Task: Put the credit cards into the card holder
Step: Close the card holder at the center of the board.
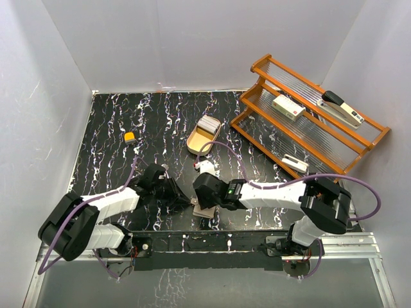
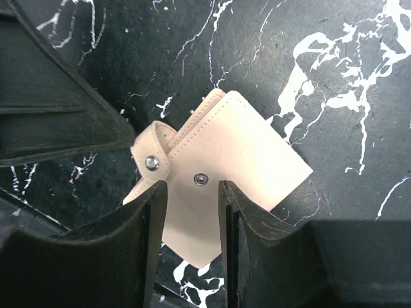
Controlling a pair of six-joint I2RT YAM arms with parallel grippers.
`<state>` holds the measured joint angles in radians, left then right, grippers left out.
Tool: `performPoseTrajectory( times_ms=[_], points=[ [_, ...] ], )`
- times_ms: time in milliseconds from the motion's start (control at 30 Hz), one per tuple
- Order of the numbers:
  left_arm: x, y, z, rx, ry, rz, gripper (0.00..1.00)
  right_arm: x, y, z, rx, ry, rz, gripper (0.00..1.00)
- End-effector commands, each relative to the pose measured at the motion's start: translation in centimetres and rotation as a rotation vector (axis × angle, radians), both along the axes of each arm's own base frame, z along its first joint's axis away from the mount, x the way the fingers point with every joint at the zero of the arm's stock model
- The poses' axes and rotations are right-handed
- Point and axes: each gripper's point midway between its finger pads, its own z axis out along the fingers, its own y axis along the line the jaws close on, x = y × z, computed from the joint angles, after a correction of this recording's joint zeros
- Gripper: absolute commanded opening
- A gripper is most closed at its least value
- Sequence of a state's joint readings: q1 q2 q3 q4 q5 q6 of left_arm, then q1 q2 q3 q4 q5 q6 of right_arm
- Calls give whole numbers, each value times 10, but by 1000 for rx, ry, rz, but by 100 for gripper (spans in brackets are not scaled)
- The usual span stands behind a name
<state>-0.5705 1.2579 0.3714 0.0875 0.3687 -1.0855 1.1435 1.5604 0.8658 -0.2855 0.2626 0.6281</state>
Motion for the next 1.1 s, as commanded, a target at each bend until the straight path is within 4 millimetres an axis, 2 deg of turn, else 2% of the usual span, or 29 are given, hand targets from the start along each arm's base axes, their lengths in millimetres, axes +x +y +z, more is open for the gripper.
performPoseTrajectory(
  times_ms=[0,167,333,467,600,667,700,800,900,1067],
  points=[
    [-5,-14,12,-111,-1,-42,17,1,-6,15,30,-29,-7,35],
    [-7,-20,19,-175,6,-37,16,-4,-10,3,28,-10,-4,31],
    [-9,-19,18,-197,17,-13,15,-3,-10,6,41,-16,-13,29],
    [-10,-19,15,-206,30,8,11,4,-14,5,40,-49,-56,25],
    [-12,-18,20,-219,13,14,11,5,-15,7,47,-61,-59,24],
    [-11,-16,23,-209,-8,19,14,6,-15,4,43,-71,-48,24],
    [-11,-14,25,-197,-19,14,19,7,-15,1,47,-81,-41,24],
    [-9,-3,24,-82,-20,-17,25,4,-19,-10,56,-79,-37,24],
    [1,8,26,25,-44,-44,29,-2,-11,-10,99,-91,52,25],
    [25,8,38,-5,-66,-44,31,1,2,-1,114,-170,180,25]
  ],
)
